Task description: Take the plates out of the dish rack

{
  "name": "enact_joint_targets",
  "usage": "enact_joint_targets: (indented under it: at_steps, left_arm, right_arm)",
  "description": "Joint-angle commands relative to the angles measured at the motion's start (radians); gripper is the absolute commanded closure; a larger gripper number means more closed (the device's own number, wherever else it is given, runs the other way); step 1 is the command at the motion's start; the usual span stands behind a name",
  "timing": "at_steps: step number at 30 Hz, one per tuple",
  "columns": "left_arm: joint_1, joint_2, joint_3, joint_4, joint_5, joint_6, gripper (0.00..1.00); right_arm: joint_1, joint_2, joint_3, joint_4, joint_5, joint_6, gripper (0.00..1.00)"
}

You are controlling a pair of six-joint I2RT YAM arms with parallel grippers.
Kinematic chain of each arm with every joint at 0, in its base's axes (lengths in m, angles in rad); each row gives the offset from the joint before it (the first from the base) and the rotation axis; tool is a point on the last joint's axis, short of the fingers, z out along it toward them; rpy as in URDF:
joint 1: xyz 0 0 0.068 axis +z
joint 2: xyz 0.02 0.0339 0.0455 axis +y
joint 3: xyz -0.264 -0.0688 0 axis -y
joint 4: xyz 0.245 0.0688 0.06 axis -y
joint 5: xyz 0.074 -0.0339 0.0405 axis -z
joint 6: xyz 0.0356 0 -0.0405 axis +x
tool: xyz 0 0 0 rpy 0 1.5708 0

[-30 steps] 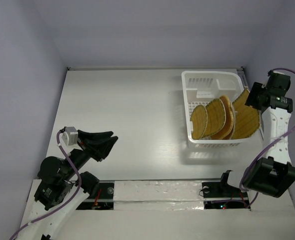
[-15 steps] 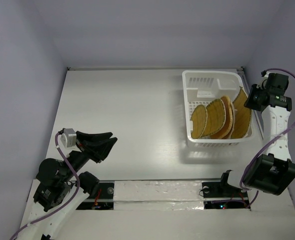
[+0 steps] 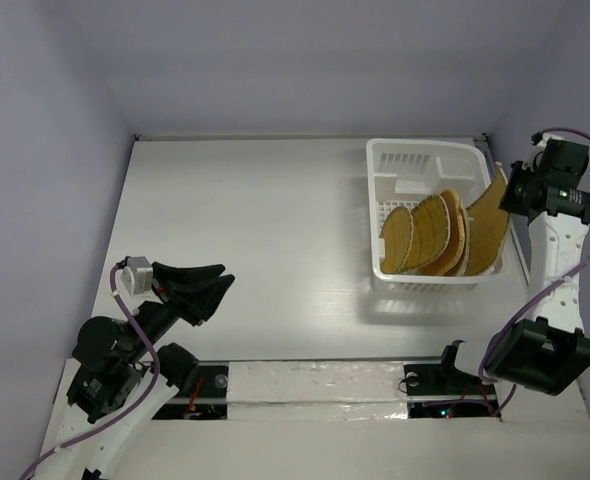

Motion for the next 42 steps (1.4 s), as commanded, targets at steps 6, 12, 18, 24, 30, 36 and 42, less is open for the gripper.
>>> enact_joint_targets:
  at_steps: [6,12,18,24,30,36,42]
  left_arm:
    - [-0.009,0.016,0.004,0.036,-0.006,-0.011,0.66]
    - [0.0,0.024,0.004,0.037,-0.003,-0.011,0.66]
    - [0.0,0.028,0.004,0.037,-0.001,-0.011,0.66]
    - [0.0,0.037,0.004,0.039,-0.004,-0.012,0.66]
    - [0.0,0.053,0.002,0.039,-0.003,-0.011,0.65]
    - [0.019,0.074,0.004,0.036,-0.007,-0.014,0.65]
    - [0.039,0.07,0.007,0.02,-0.053,-0.02,0.65]
  right_arm:
    - [0.006,-0.051,0.23,0.028,0.085,-0.026,1.0]
    - [0.006,-0.071,0.339,0.031,0.099,0.019,1.0]
    - [0.006,-0.114,0.454,0.051,0.14,0.054,1.0]
    - [0.006,-0.162,0.528,0.167,-0.014,0.207,1.0]
    - [0.084,-0.168,0.534,0.317,-0.194,0.428,1.0]
    - [0.334,-0.192,0.364,0.551,-0.229,0.615,1.0]
    - [0.649,-0.145,0.112,0.827,-0.087,0.724,1.0]
